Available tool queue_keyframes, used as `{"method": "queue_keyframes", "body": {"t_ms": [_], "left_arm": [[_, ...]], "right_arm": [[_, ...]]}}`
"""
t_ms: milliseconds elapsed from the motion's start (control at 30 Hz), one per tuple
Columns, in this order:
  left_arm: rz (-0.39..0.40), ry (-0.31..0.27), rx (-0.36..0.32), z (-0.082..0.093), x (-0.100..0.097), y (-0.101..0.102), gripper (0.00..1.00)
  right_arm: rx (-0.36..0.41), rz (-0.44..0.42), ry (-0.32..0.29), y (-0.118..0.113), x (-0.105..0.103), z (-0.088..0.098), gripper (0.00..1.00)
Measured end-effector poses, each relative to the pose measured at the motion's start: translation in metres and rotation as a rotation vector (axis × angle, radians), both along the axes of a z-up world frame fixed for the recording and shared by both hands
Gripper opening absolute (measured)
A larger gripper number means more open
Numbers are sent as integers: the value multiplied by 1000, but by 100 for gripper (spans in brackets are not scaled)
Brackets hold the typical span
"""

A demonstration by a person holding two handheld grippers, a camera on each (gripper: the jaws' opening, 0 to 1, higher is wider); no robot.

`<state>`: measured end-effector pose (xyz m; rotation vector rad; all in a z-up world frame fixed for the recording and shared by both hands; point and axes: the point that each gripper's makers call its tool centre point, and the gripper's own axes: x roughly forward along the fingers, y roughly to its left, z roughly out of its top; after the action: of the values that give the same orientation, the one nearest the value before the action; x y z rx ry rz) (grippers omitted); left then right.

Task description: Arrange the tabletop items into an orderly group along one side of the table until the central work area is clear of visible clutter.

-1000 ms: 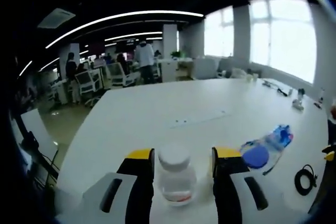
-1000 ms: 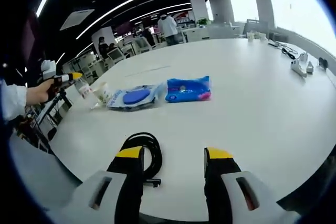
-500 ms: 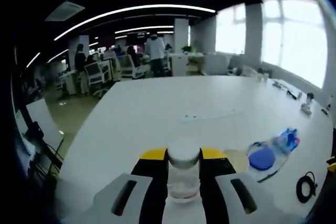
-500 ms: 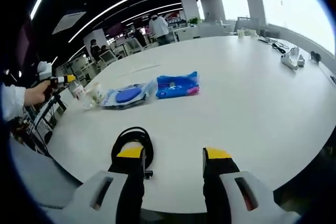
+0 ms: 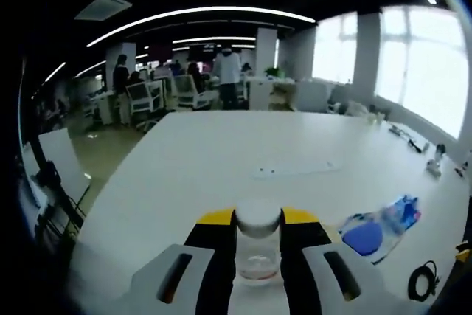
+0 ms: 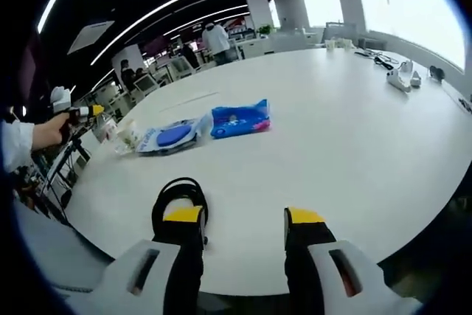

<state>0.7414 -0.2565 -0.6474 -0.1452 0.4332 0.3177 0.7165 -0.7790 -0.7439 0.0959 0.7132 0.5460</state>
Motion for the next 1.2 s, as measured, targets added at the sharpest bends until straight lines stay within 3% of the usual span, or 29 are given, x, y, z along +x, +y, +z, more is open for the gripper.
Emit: {"method": "queue_keyframes", "body": {"t_ms": [400, 467, 700, 1000, 1200], "left_arm": [[-18, 27, 13, -9, 5, -7, 18], [-13, 3, 18, -8, 8, -6, 18], [6, 12, 12, -10, 10, -4, 18], [-34, 21, 32, -11, 15, -10, 19], [-14, 19, -3, -15, 14, -10, 20]], "right_arm": [[7, -14, 14, -2, -4, -4, 40], [6, -14, 18, -2, -5, -5, 39], [-4, -13, 27, -4, -8, -9, 39], [4, -7, 32, -3, -10, -11, 40], [8, -19, 34, -9, -11, -13, 40]]}}
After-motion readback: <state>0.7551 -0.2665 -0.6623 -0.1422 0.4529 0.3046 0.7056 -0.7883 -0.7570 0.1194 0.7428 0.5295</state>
